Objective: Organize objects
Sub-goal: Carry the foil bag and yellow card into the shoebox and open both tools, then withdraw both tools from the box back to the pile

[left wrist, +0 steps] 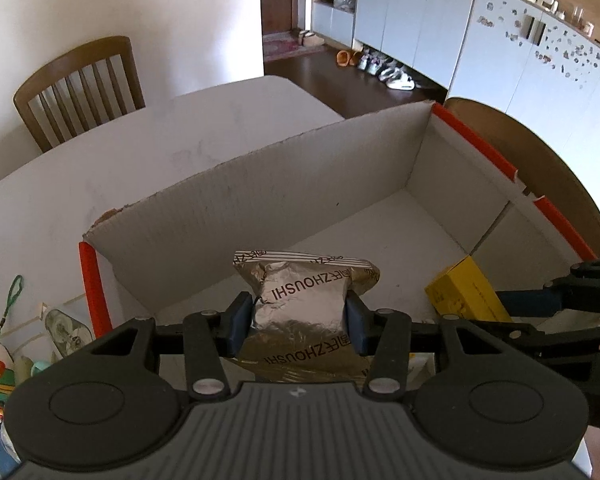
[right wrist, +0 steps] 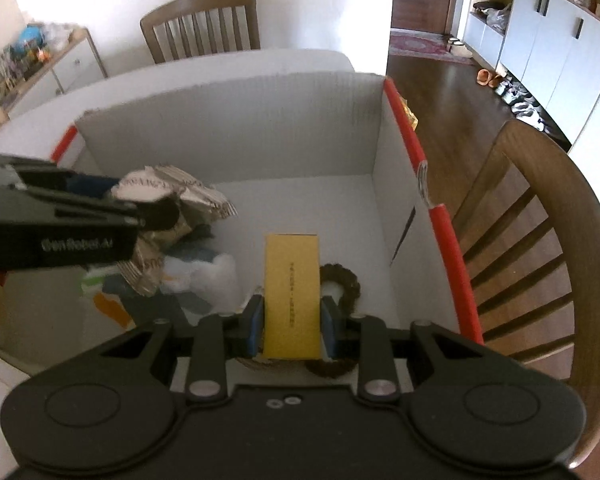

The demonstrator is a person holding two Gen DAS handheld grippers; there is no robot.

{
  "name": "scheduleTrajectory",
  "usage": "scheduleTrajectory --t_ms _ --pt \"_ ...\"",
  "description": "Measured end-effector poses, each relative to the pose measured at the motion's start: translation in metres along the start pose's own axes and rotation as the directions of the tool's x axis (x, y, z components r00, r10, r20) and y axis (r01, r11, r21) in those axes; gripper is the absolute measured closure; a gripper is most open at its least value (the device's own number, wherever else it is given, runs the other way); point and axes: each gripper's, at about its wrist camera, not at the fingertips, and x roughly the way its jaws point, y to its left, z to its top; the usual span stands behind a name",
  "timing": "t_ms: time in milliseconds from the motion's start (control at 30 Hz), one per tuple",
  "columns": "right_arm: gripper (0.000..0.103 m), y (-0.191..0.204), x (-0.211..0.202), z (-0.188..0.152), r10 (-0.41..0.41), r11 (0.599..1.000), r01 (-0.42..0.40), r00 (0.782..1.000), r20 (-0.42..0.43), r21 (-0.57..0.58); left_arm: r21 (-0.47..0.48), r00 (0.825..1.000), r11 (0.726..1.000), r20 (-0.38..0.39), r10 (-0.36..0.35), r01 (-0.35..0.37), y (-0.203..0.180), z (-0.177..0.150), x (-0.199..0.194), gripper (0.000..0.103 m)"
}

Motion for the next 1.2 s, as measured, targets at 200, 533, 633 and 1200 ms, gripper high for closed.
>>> scheduleTrajectory --t_ms 200,533,633,1200 --pt "0.072 0.0 0.002 0.001 -0.001 1.0 0.001 1.0 -0.005 0.001 -0.012 1.0 1.0 -0.024 -0.003 0.003 0.002 0.002 0.003 0.053" --pt "0.068 -0.006 -0.008 -0.002 0.021 0.999 -0.021 1.0 0.015 0.026 -0.023 0.999 1.0 0.037 0.014 -0.013 0.003 0.0 -0.012 0.041" --pt "0.063 -0.009 -0.017 -0.004 0.035 0.999 -0.036 0.999 0.032 0.022 -0.032 0.998 0.999 0.058 0.015 -0.013 0.004 0.001 -0.019 0.041" --pt "0.054 -0.002 -0.081 -0.009 0.1 0.994 -0.105 0.98 0.17 0.022 -0.109 0.981 0.994 0.192 -0.002 0.023 0.009 -0.027 -0.086 0.041"
